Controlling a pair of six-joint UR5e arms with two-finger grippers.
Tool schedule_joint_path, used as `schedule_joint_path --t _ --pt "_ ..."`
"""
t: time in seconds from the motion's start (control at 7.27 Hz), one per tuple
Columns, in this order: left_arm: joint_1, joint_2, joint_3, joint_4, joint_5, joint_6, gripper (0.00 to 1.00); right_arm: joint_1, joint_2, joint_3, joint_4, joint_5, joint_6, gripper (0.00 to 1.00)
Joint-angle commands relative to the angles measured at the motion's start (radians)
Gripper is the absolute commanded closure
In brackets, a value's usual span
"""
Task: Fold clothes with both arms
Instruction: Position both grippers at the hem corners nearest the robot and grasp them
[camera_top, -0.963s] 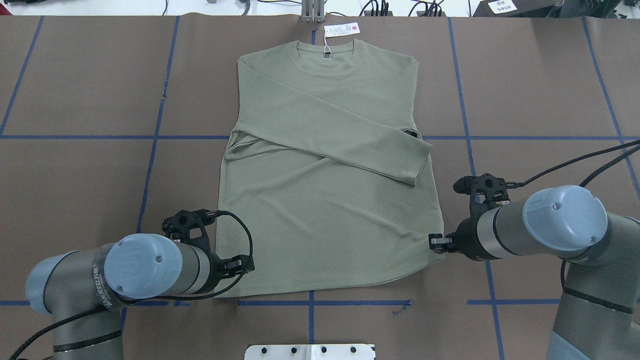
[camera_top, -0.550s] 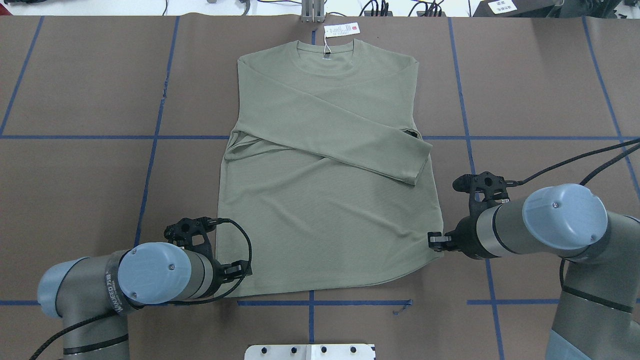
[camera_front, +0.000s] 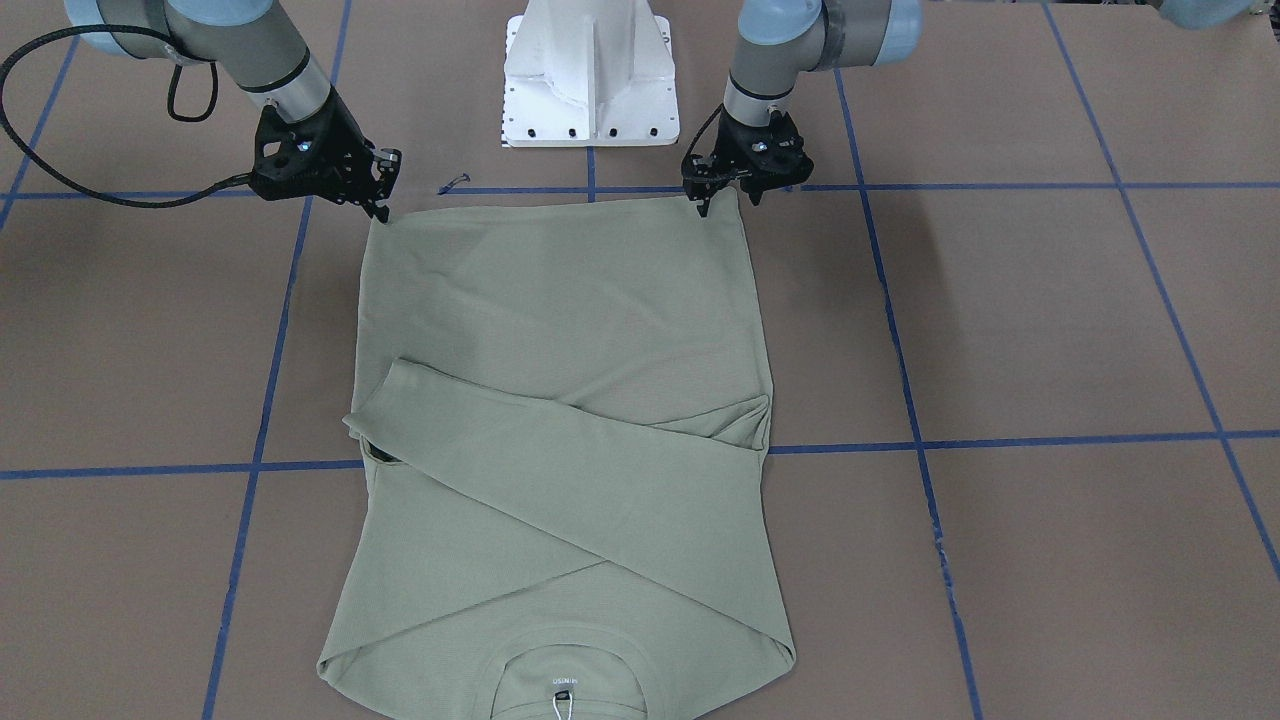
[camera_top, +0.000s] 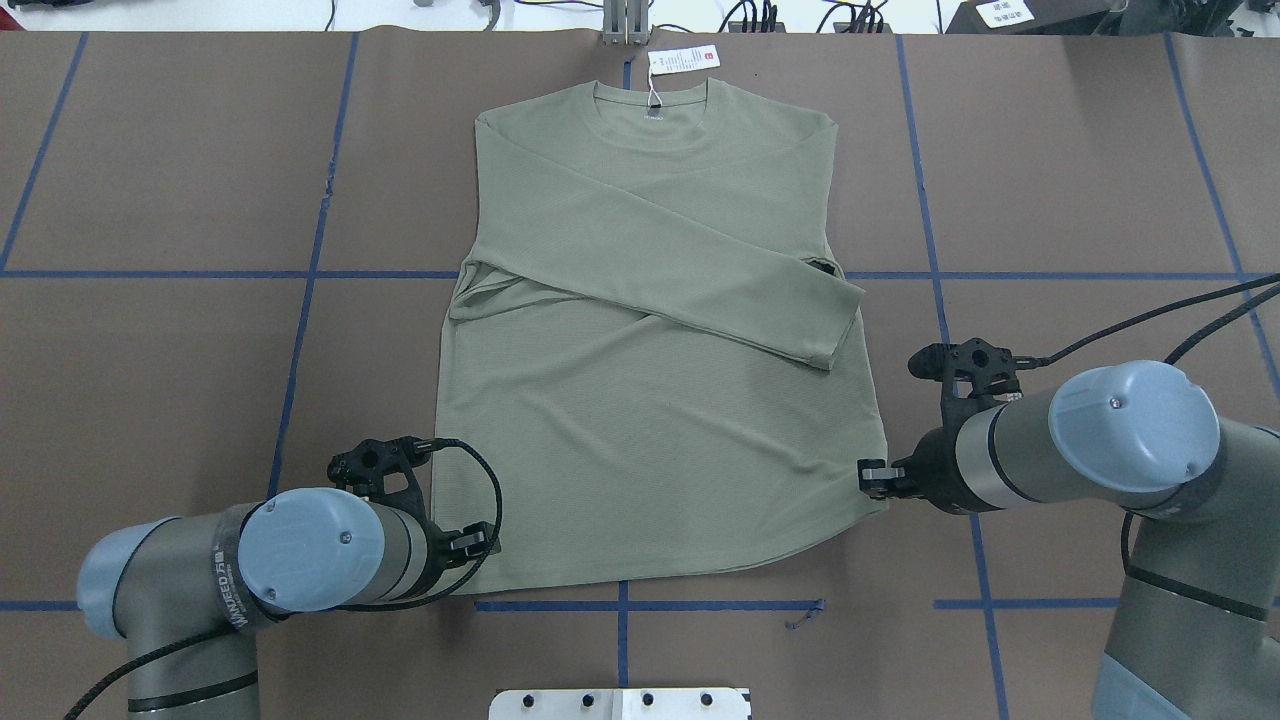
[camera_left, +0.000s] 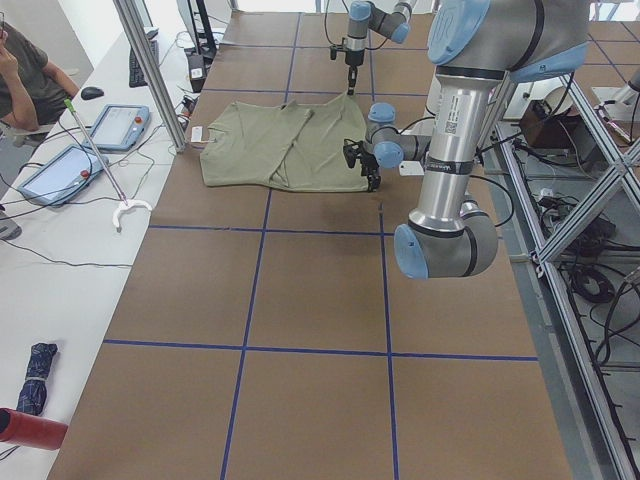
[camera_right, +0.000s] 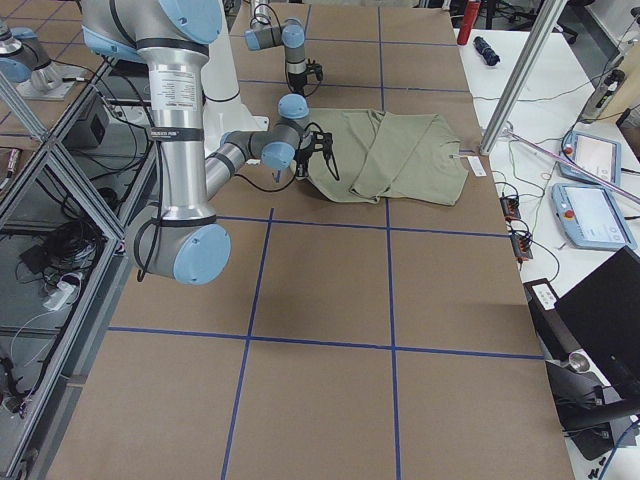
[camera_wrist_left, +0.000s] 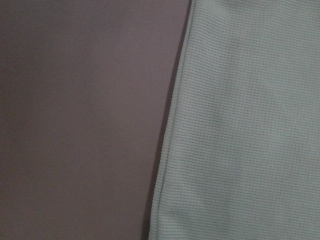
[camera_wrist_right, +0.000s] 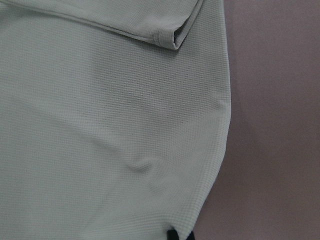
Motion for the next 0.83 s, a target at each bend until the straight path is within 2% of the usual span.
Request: schedule_joint_path --t 0.0,0.28,0.41,0.69 --pt "0.016 0.001 0.004 0.0 0.0 -0.019 0.24 0.005 0.0 0.0 0.0 0.003 0.0 1.0" --pt "0.027 0.003 0.002 0.0 0.0 -0.028 0.3 0.005 0.0 -0.002 0.0 0.003 -0.001 1.0" --pt "0.027 0.003 0.004 0.0 0.0 -0.028 0.36 0.006 0.0 0.0 0.0 0.003 -0.002 1.0" --pt "0.027 0.003 0.005 0.002 0.0 -0.028 0.64 0.009 0.0 0.002 0.0 0.004 -0.002 1.0"
